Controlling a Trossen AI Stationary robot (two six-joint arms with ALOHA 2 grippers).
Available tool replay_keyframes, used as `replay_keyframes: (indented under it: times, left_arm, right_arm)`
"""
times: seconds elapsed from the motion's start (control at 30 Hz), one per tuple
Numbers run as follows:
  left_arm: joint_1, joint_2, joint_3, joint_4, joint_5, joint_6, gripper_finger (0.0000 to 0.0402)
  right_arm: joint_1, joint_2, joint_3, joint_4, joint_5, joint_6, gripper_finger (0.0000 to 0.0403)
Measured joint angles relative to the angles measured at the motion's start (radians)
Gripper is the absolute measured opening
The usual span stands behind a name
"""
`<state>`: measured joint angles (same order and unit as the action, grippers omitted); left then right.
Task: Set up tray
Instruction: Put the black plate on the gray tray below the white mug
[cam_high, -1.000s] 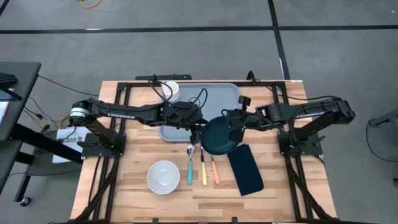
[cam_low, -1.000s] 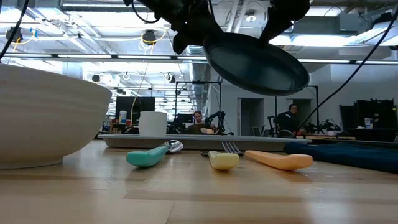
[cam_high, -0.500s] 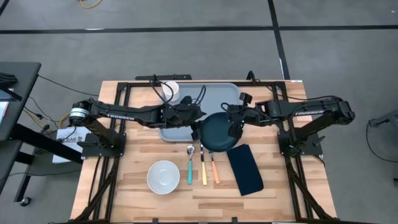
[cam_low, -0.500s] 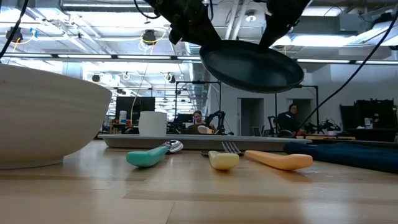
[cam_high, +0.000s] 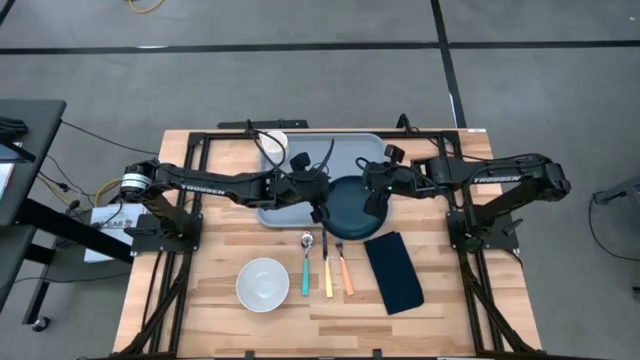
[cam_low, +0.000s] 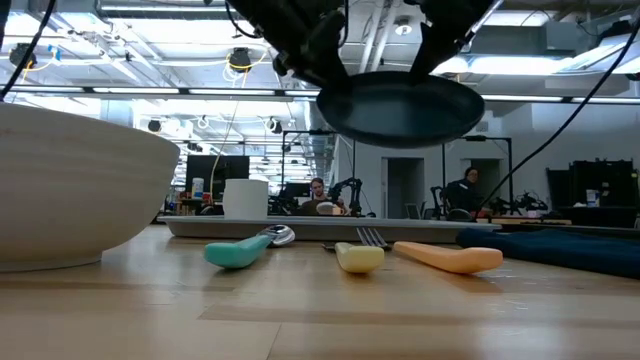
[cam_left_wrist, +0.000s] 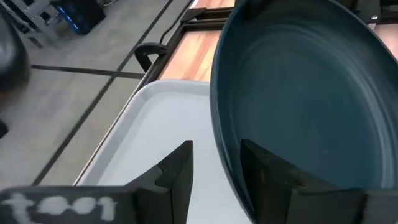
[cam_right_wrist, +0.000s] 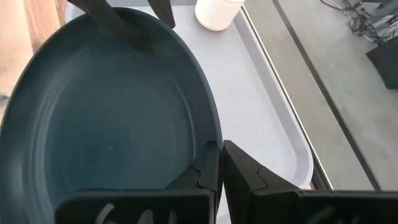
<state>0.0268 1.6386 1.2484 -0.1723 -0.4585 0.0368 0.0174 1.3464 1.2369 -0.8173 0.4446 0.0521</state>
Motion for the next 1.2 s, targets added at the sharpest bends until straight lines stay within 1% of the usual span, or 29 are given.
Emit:
replay_keyframes:
  times: [0.1, 0.2, 0.33, 0.43, 0.47, 0.67, 0.8, 1.07, 1.2]
  left_arm:
    - [0.0, 0.0, 0.0, 0.005, -0.021, 0.004, 0.0121]
    - [-0.003, 0.0, 0.001, 0.008, -0.028, 0.011, 0.0106]
    - [-0.01, 0.0, 0.001, 0.007, -0.018, 0.028, 0.006]
    - [-0.017, 0.0, 0.001, 0.007, -0.039, 0.043, 0.0018]
    - [-0.019, 0.0, 0.001, 0.008, -0.039, 0.043, 0.0011]
    - [-0.02, 0.0, 0.001, 0.0, -0.035, 0.043, 0.0004]
    - [-0.02, -0.001, 0.001, -0.001, -0.033, 0.048, 0.0002]
    - [-0.014, -0.001, 0.002, -0.019, 0.006, 0.057, 0.0]
    - [-0.008, -0.001, 0.03, -0.111, 0.024, 0.059, 0.0]
  right_arm:
    - [0.0, 0.0, 0.0, 0.0, 0.0, 0.0, 0.0003]
    - [0.0, 0.0, 0.0, -0.003, 0.0, 0.002, 0.0003]
    - [0.0, 0.0, 0.001, -0.003, -0.001, 0.002, 0.0003]
    - [0.002, 0.0, 0.001, -0.005, -0.006, 0.007, 0.0003]
    - [0.002, 0.0, 0.001, -0.006, -0.005, 0.008, 0.0003]
    - [0.002, 0.0, 0.001, -0.009, -0.011, 0.003, 0.0014]
    - [0.004, 0.0, 0.001, -0.01, -0.019, -0.013, 0.0038]
    - [0.009, 0.0, 0.001, 0.015, -0.007, -0.015, 0.0113]
    - [0.008, -0.001, 0.001, 0.012, 0.011, -0.032, 0.015]
